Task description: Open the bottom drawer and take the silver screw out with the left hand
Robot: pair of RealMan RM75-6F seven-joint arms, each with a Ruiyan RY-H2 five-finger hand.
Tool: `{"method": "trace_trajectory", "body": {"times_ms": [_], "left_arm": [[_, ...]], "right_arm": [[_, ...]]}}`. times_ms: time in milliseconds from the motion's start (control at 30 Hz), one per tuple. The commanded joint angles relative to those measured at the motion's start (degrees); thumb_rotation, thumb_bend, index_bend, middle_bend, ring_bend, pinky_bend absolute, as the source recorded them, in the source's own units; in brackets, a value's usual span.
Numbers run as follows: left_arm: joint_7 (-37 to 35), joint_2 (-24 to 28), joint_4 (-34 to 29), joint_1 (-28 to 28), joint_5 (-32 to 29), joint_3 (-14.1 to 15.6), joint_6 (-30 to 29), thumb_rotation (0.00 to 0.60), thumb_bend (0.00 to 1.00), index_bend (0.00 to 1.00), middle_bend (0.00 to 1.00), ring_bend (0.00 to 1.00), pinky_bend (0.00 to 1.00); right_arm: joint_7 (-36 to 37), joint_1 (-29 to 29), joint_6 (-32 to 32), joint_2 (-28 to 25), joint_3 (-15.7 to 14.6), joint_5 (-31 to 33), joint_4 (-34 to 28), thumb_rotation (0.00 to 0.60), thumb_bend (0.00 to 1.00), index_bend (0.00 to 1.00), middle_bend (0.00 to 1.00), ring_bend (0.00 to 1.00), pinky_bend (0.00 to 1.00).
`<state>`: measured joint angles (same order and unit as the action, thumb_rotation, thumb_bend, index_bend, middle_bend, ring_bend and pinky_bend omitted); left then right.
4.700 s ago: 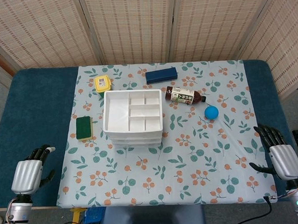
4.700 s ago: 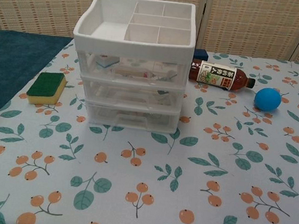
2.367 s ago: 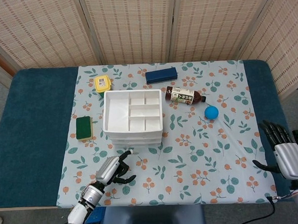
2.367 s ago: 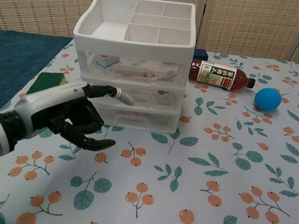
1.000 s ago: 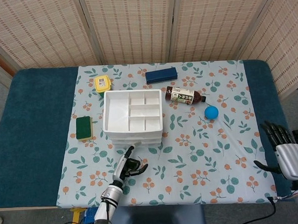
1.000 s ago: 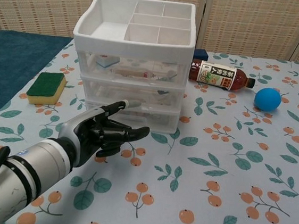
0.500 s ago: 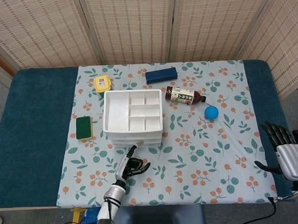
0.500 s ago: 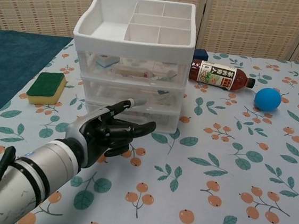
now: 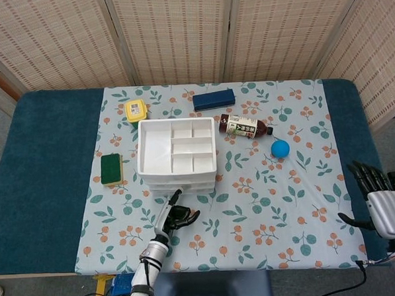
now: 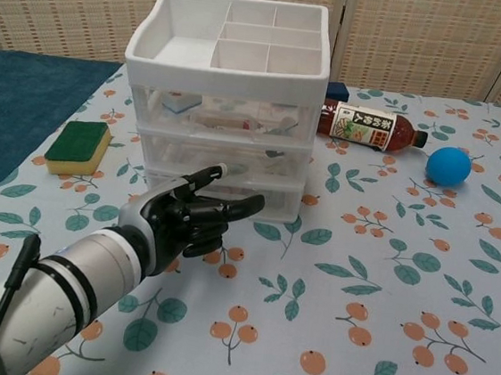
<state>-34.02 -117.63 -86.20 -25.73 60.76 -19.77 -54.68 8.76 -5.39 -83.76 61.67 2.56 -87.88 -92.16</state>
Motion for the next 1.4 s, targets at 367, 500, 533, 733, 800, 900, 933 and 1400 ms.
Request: {"method": "trace_trajectory", "body": {"times_ms": [367, 500, 533, 733, 800, 900, 933, 1400], "left_arm": [[-0.55, -0.37, 0.08, 0.00, -1.25, -1.24, 0.65, 0.600, 0.27, 0.16, 0.96, 0.96, 1.00], [-1.32, -0.59, 0.46, -0.27, -2.34, -2.17, 1.65, 0.600, 0.27, 0.17, 0.96, 0.96, 1.00], [-1.49, -0.64, 0.59, -0.40, -2.71, -2.49, 1.99, 0.600, 0.27, 0.18, 0.96, 0.96, 1.00], [-2.05, -0.80, 1.29, -0.92, -4.12, -3.94, 3.12, 0.600, 0.27, 0.20, 0.96, 0.96, 1.00], [-2.07, -0.80, 1.45, -1.03, -4.45, -4.24, 3.31, 0.600, 0.26, 0.21, 0.96, 0.96, 1.00], [-2.06, -0.72, 1.59, -1.13, -4.80, -4.57, 3.53, 0.600, 0.27, 0.22, 0.96, 0.96, 1.00], [-2.02, -0.68, 1.63, -1.15, -4.86, -4.61, 3.57, 0.600, 0.27, 0.22, 0.96, 0.96, 1.00], [-2.39, -0.11, 0.61, -0.38, -3.88, -3.42, 3.41, 0.600, 0.26, 0.26, 0.96, 0.96, 1.00]], "right_arm": [[0.29, 0.00, 0.23, 0.18, -0.01, 0.10, 0.34, 0.600, 0.13, 0.00, 0.00, 0.00, 0.00], [0.36, 0.11, 0.19, 0.18, -0.02, 0.21, 0.39, 0.600, 0.13, 0.00, 0.00, 0.00, 0.00], [0.35, 0.11, 0.19, 0.19, -0.01, 0.23, 0.38, 0.600, 0.13, 0.00, 0.00, 0.00, 0.00], [0.27, 0.05, 0.29, 0.19, 0.06, 0.25, 0.33, 0.600, 0.13, 0.00, 0.00, 0.00, 0.00], [0.25, 0.01, 0.35, 0.20, 0.06, 0.22, 0.31, 0.600, 0.13, 0.00, 0.00, 0.00, 0.00], [0.21, -0.02, 0.38, 0.24, 0.07, 0.21, 0.29, 0.600, 0.13, 0.00, 0.00, 0.00, 0.00], [0.21, 0.00, 0.36, 0.24, 0.07, 0.21, 0.28, 0.600, 0.13, 0.00, 0.00, 0.00, 0.00], [-0.07, 0.00, 0.44, 0.23, 0.04, 0.16, 0.07, 0.600, 0.13, 0.00, 0.00, 0.00, 0.00]]}}
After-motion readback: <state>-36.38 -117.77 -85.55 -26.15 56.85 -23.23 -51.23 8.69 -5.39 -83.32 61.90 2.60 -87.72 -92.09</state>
